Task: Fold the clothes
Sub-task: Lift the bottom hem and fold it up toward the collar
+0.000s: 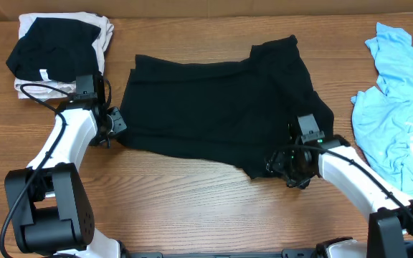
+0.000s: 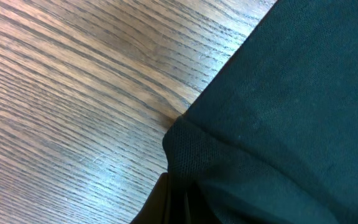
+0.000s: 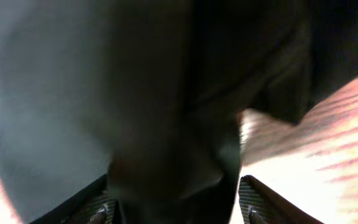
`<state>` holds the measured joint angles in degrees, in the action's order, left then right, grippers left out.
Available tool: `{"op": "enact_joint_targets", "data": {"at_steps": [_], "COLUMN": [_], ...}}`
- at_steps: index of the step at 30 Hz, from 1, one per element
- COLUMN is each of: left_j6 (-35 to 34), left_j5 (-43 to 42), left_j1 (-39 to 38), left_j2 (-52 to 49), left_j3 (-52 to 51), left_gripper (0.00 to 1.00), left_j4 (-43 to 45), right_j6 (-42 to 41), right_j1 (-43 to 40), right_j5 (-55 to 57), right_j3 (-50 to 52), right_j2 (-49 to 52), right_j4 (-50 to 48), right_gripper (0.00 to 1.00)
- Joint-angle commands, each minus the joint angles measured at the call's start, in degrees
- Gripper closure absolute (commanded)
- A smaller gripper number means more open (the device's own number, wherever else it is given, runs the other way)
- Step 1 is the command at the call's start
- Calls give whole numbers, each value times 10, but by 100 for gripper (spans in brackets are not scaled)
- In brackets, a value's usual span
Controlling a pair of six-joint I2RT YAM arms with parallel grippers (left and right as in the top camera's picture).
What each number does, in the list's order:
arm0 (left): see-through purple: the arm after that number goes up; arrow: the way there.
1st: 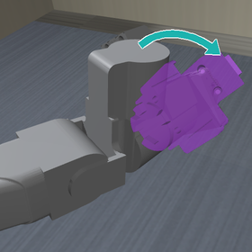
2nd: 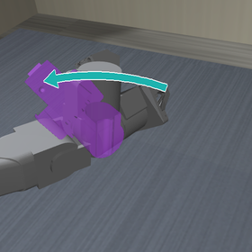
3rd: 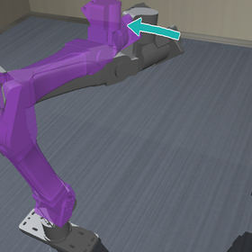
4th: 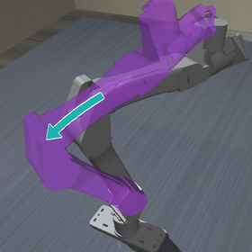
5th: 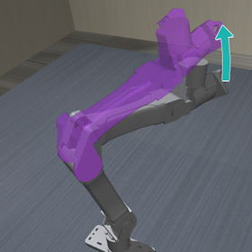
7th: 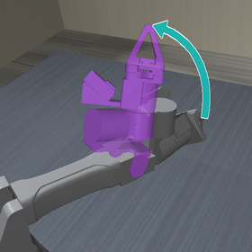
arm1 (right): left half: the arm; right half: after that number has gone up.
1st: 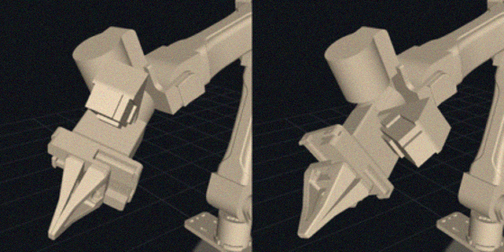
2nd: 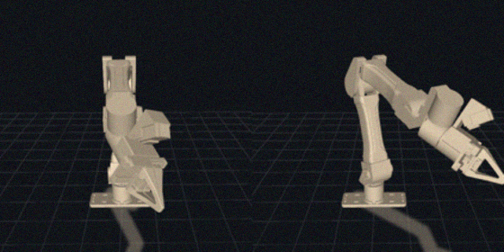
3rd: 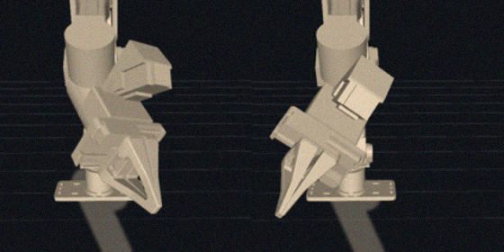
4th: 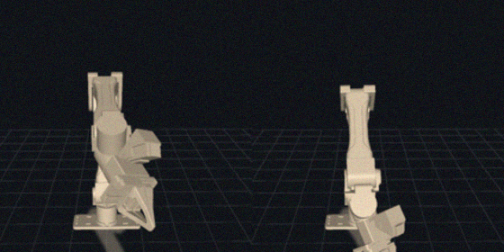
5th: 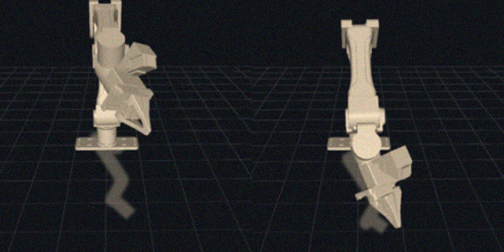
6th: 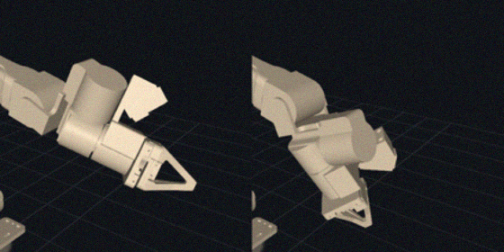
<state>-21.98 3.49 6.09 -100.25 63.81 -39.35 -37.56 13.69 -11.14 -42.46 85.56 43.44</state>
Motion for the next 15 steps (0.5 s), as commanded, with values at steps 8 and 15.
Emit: {"op": "enact_joint_targets", "data": {"at_steps": [8,15], "left_j6": [12,0], "left_j5": [4,48], "left_j1": [-1,4], "left_j2": [5,6], "left_j3": [8,27], "left_gripper": [96,96], "left_j4": [0,-61], "right_j6": [-33,-82], "right_j1": [2,-31], "right_j5": [36,70], "right_j3": [80,43], "right_j2": [0,-14], "right_j4": [-111,1], "right_gripper": [61,96]}}
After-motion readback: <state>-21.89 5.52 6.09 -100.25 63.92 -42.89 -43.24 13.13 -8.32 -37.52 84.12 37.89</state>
